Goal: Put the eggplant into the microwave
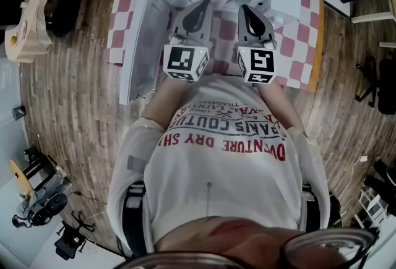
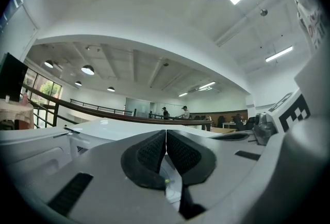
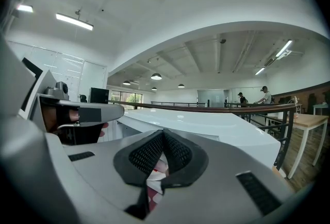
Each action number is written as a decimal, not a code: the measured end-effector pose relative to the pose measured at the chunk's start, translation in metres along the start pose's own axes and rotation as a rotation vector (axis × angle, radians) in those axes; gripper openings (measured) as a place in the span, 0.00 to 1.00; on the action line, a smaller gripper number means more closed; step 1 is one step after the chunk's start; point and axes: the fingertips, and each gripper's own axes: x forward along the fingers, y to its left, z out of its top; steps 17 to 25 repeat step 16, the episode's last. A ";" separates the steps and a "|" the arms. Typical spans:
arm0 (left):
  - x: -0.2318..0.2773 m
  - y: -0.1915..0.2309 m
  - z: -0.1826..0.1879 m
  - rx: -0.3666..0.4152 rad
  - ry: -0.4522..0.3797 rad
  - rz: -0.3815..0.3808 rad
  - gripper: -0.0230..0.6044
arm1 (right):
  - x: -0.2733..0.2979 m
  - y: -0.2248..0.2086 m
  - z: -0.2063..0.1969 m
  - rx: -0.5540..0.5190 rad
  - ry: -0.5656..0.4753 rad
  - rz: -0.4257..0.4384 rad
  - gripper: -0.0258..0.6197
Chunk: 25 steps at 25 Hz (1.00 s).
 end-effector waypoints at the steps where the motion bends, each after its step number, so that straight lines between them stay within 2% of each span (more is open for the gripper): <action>1: 0.000 0.001 -0.001 -0.007 -0.001 -0.001 0.08 | 0.000 0.000 0.000 -0.004 0.002 0.001 0.08; 25: -0.002 0.003 -0.003 -0.033 0.003 -0.007 0.08 | 0.001 0.005 -0.004 0.007 0.042 0.007 0.08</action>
